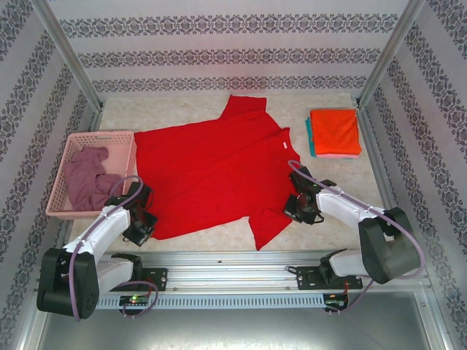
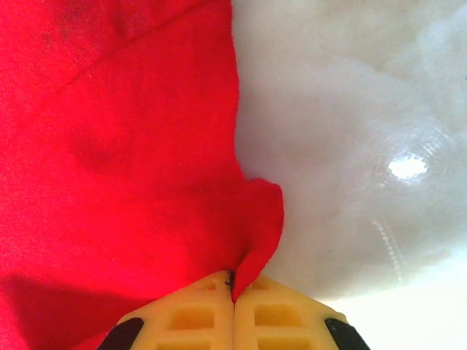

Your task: Fold and stack the t-shirts

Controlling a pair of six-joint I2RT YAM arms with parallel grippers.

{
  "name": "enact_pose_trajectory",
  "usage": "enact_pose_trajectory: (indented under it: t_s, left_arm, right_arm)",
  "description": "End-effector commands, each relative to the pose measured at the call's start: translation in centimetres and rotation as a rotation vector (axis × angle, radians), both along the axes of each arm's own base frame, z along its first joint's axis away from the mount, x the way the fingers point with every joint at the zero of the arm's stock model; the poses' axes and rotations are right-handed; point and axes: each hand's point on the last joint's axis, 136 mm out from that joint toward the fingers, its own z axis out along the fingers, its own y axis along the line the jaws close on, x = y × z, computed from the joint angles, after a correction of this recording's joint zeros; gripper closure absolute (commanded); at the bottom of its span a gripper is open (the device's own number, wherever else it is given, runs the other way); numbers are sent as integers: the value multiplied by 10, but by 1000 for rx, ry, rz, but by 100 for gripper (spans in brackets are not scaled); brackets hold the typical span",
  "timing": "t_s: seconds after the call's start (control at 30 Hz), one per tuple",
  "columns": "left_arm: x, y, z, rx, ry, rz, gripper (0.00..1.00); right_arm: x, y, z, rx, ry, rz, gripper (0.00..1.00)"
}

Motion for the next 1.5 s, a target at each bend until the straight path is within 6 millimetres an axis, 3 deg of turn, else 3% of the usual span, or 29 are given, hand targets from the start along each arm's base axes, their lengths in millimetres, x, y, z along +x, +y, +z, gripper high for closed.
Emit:
enact_pose_trajectory:
  t_s: [0.0, 0.3, 0.63, 0.83, 1.17, 1.47]
  left_arm:
    - [3, 3, -1, 3, -25, 2, 100]
    - [15, 0, 18, -15, -88, 6, 100]
    - [47, -2, 33, -107, -168, 62, 100]
    - [65, 3, 44, -143, -214, 93, 100]
    - [62, 7, 45, -178, -209, 148, 100]
    - [51, 7, 35, -253, -235, 287, 100]
  right_arm:
    - [4, -3, 5, -30, -38, 4, 100]
    - [19, -7, 53, -74, -228, 4, 100]
    - [78, 27, 121, -25, -410, 54, 100]
    - [113, 46, 146, -16, -483, 94, 100]
    - [160, 69, 155, -31, -494, 202, 100]
    - [194, 70, 164, -22, -516, 220, 100]
